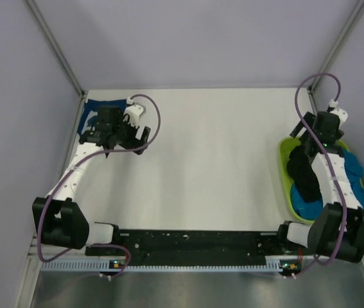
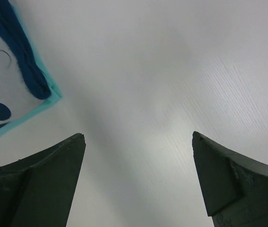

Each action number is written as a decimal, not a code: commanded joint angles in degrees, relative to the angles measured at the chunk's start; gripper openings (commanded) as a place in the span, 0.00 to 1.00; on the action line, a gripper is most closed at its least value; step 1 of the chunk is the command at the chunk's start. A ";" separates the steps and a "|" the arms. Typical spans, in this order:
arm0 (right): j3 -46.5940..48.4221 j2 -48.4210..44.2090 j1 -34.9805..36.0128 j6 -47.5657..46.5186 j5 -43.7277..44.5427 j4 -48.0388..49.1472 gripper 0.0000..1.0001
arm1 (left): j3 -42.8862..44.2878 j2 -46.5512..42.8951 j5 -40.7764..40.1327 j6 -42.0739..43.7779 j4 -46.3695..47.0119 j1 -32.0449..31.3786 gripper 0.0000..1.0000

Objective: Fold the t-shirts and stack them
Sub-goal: Grab crumpled tshirt from bin with the right arm

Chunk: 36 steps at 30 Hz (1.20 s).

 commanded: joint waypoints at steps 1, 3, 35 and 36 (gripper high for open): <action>-0.26 8.18 -0.10 2.00 3.54 -2.86 0.89 | 0.46 3.44 2.47 -0.16 -8.19 0.17 0.98; 0.18 13.28 -0.19 2.70 4.85 -2.86 0.90 | -0.59 3.35 2.12 -0.07 -8.19 0.08 0.98; 34.77 -11.59 7.70 -15.49 -22.94 -9.88 0.00 | -0.86 -2.01 -9.82 -2.17 -6.53 1.13 0.98; 37.16 -9.65 10.94 -16.53 -27.35 -10.59 0.00 | -0.77 -2.10 -11.40 -2.44 -6.26 1.57 0.98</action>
